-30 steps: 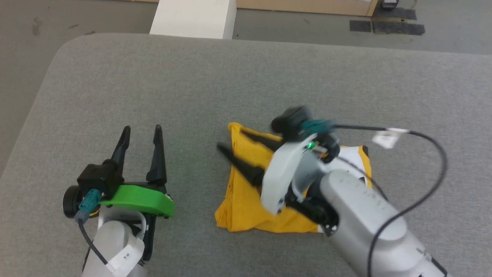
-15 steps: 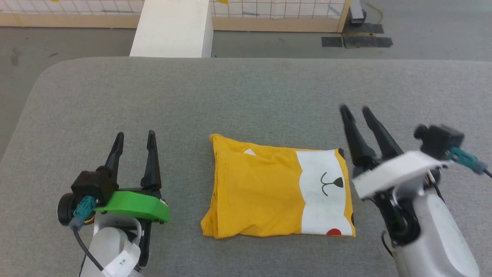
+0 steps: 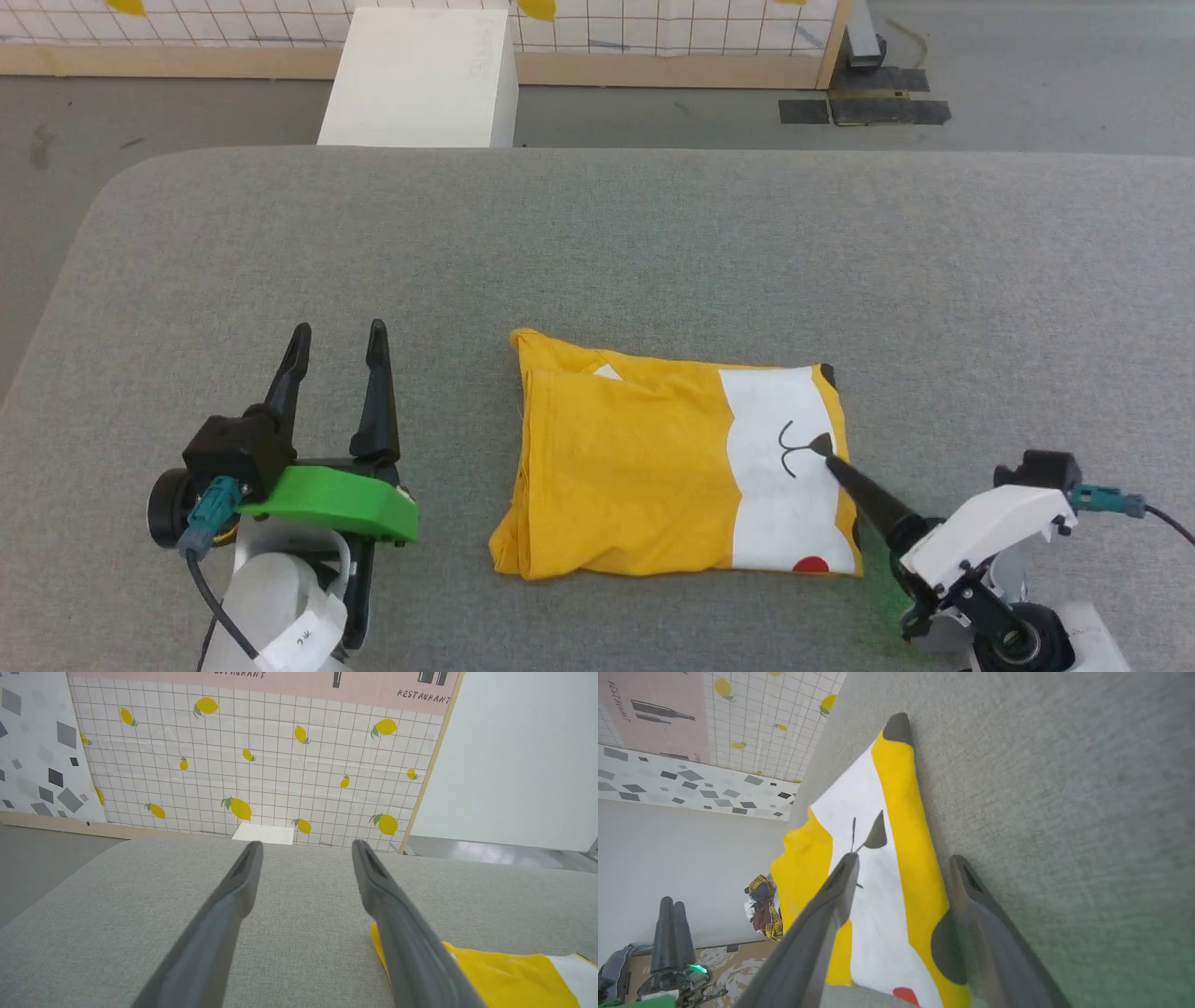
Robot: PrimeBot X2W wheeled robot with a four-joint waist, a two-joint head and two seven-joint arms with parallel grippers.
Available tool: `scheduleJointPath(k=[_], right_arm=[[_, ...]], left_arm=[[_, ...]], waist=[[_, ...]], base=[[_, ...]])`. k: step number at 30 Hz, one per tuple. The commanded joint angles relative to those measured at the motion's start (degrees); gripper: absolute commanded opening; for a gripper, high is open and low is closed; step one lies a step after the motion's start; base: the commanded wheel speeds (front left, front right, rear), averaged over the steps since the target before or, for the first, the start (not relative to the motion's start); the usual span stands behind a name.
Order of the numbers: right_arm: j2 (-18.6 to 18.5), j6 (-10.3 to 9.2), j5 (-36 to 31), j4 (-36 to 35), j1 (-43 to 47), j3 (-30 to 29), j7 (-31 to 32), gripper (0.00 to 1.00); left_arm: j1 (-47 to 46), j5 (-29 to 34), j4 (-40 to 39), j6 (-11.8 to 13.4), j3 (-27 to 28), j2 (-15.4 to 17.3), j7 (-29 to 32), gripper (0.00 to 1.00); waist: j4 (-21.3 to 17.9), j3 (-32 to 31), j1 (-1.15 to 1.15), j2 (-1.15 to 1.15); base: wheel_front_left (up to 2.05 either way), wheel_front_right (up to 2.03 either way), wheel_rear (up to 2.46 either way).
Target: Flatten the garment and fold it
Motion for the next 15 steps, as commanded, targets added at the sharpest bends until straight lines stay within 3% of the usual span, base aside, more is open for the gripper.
scheduleJointPath(k=[1,9,10,11,12,15], right_arm=[[0.02,-0.06,0.50,1.33,-1.13,-0.17,1.46,1.00],[0.02,-0.06,-4.47,6.85,-5.84,0.28,8.25,1.00],[0.02,-0.06,-5.64,6.94,-6.20,0.58,8.70,0.95],[0.02,-0.06,-6.54,6.92,-6.44,0.82,8.93,0.78],[0.02,-0.06,-7.79,6.79,-6.72,1.11,8.96,0.40],[0.02,-0.06,-11.17,5.87,-7.07,2.17,8.56,0.00]], left_arm=[[0.50,-0.31,0.00,-0.04,-0.02,-0.16,-0.21,1.00],[0.39,-0.53,-0.22,0.12,-0.35,-0.16,-0.21,1.00],[0.37,-0.57,-0.18,0.12,-0.29,-0.16,-0.21,1.00],[0.34,-0.60,-0.12,0.11,-0.24,-0.16,-0.21,1.00],[0.30,-0.63,-0.04,0.09,-0.21,-0.16,-0.21,1.00],[0.31,-0.79,0.08,0.13,-0.19,-0.16,-0.21,1.00]], waist=[[0.15,0.15,0.00,0.00],[0.93,0.69,0.00,0.00],[1.03,0.72,0.00,0.00],[1.10,0.75,0.00,0.00],[1.19,0.77,0.00,0.00],[1.41,0.79,0.00,0.00]], base=[[0.00,0.00,0.00],[0.00,0.00,0.00],[0.00,0.00,0.00],[0.00,0.00,0.00],[0.00,0.00,0.00],[0.00,0.00,0.00]])
